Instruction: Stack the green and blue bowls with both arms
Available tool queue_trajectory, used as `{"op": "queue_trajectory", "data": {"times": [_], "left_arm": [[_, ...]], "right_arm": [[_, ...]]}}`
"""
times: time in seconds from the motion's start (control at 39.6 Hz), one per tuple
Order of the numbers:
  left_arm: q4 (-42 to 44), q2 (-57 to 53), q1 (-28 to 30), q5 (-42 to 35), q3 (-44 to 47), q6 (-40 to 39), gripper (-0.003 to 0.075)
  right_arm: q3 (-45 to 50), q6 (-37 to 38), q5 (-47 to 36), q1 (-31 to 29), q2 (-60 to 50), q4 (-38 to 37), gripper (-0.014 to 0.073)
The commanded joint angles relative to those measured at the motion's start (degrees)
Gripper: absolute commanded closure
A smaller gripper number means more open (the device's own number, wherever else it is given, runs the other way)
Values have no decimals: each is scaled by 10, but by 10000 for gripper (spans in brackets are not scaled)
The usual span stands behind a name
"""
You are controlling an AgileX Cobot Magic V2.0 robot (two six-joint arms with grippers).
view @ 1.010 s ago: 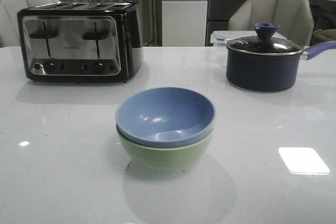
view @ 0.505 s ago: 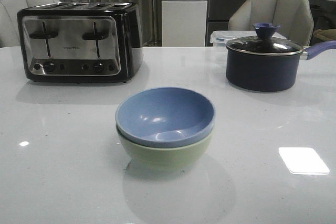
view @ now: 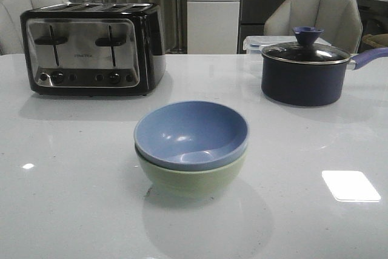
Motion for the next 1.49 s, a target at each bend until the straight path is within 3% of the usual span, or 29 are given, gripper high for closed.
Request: {"op": "queue_trajectory", "data": {"times": [0.0, 0.1, 0.25, 0.4, 0.76, 1.01, 1.46], "left_arm": [[-4, -66, 41, -95, 35, -5, 622], [-7, -124, 70, -126, 82, -36, 622], [70, -149, 82, -169, 140, -159, 622], [71, -149, 82, -260, 194, -160, 622], [70, -150, 78, -265, 192, -160, 622], [70, -150, 38, -265, 192, -160, 622], [70, -150, 38, -265, 192, -160, 622]], "right_arm": [[-16, 1, -36, -3, 3, 2, 571], [-16, 1, -36, -3, 3, 2, 571], [-16, 1, -36, -3, 3, 2, 571], [-16, 1, -36, -3, 3, 2, 571], [-16, 1, -36, -3, 3, 2, 571], [-16, 1, -36, -3, 3, 2, 571], [-16, 1, -36, -3, 3, 2, 571]]}}
